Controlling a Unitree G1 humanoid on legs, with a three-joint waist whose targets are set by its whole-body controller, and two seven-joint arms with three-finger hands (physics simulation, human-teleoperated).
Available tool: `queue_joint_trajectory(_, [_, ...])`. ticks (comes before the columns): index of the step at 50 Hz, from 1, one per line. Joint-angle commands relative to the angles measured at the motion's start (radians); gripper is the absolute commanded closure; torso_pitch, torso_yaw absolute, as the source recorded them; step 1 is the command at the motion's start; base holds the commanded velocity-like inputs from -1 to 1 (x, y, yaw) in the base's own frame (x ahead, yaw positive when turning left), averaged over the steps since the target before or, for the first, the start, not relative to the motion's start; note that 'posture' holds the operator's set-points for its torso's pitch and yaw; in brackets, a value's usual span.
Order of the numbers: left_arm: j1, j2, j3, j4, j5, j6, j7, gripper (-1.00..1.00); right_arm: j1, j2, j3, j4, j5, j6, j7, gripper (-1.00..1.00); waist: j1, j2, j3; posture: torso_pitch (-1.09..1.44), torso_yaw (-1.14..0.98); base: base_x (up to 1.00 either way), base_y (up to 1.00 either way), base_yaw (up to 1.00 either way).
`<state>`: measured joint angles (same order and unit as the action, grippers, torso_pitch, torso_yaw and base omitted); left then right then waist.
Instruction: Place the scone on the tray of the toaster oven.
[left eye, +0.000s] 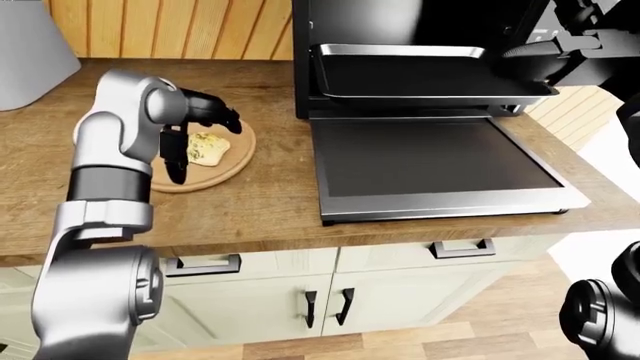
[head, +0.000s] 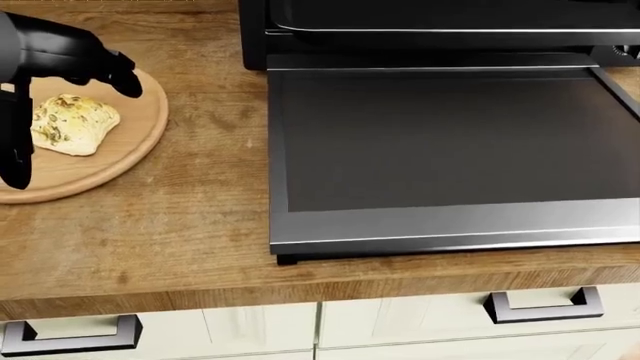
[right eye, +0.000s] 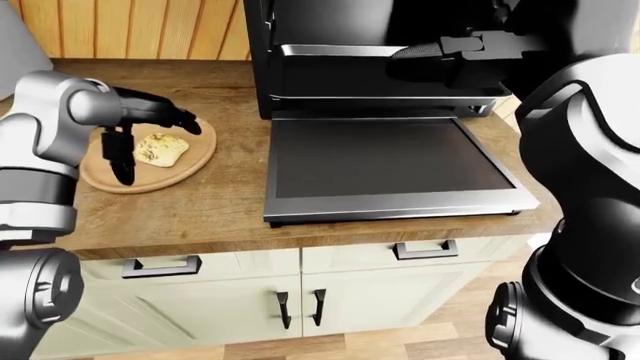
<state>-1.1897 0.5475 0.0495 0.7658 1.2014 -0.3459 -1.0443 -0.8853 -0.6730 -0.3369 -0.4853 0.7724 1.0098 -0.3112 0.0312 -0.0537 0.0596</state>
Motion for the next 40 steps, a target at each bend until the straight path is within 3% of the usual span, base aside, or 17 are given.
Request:
queue_joint_trajectory(1, [-0.047, 0.012, 0.009, -0.014, -0.001, 0.003, 0.036, -0.59, -0.026, -0.013, -0.016, -0.014, -0.007, -0.026, -0.001, -1.00, 0.000, 0.003, -0.029, 0.00, 0.00, 0.00, 0.00, 0.00])
queue_joint_trajectory(9, [-0.092, 0.018, -0.004, 0.103, 0.020, 0.004, 0.113, -0.62, -0.021, -0.013, -0.021, -0.016, -0.008, -0.026, 0.002, -1.00, -0.002, 0.003, -0.032, 0.00, 0.00, 0.00, 0.00, 0.00])
queue_joint_trajectory(40, [-0.065, 0.019, -0.010, 0.136, 0.036, 0.014, 0.165, -0.58, -0.013, 0.012, -0.008, -0.029, -0.037, -0.029, 0.017, -1.00, -0.007, 0.011, -0.037, 0.00, 0.00, 0.00, 0.00, 0.00])
